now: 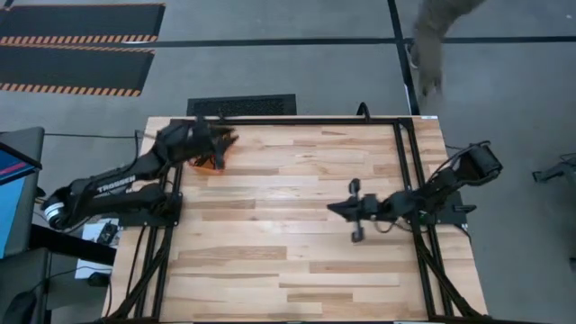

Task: Pick and place USB-C Cables
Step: Return to Home Position

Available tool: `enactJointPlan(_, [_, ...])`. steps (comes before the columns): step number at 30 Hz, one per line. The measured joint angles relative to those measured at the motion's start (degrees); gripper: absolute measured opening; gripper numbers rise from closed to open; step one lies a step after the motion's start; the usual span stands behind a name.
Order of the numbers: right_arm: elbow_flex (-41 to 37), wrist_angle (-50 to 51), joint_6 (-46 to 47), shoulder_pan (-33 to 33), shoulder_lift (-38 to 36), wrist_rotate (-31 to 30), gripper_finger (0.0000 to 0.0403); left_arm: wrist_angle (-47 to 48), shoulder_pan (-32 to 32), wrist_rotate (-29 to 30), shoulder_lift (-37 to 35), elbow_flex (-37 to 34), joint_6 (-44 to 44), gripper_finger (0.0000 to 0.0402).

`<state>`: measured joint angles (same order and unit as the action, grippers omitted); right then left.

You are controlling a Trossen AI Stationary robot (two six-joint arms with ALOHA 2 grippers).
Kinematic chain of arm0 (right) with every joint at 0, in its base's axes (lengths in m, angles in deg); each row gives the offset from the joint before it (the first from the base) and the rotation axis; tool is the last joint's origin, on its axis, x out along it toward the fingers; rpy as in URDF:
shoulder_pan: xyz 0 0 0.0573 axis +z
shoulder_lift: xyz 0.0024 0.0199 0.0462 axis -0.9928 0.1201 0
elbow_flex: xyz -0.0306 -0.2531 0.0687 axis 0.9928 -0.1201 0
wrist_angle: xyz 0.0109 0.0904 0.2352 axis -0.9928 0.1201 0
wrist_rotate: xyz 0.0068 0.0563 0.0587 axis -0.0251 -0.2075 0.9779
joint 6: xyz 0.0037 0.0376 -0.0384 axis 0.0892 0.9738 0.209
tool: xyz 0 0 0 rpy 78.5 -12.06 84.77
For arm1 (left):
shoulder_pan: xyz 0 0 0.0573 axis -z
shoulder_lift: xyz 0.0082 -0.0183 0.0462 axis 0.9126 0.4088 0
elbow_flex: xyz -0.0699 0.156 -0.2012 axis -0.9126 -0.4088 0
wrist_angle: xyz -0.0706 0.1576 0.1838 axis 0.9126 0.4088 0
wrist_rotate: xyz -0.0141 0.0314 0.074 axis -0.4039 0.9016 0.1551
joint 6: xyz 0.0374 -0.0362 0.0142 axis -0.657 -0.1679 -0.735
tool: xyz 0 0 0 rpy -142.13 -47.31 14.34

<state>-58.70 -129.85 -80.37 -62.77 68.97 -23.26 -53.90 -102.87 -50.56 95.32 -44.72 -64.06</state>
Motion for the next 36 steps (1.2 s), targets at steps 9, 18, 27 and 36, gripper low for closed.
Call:
enactJointPlan(9, [-10.4, -0.5, 4.6, 1.7, -8.9, 0.7, 0.0004, -8.8, 15.3, -0.4, -5.9, -8.5, 3.8, 0.0126])
enactJointPlan(18, [-10.5, 2.9, 4.6, 1.7, -9.0, 0.7, 0.0004, -7.6, 32.4, 9.3, -11.8, -11.3, 1.7, 0.0126])
enactJointPlan(27, [-11.1, 5.1, 4.5, 1.6, -10.9, 0.8, 0.0005, -5.3, 38.7, 13.4, -21.1, -17.9, -2.1, 0.0126])
enactJointPlan(36, [-11.1, 10.8, 6.0, 1.6, -13.3, 1.1, 0.0007, -4.5, 38.7, 11.9, -31.1, -22.8, -2.1, 0.0126])
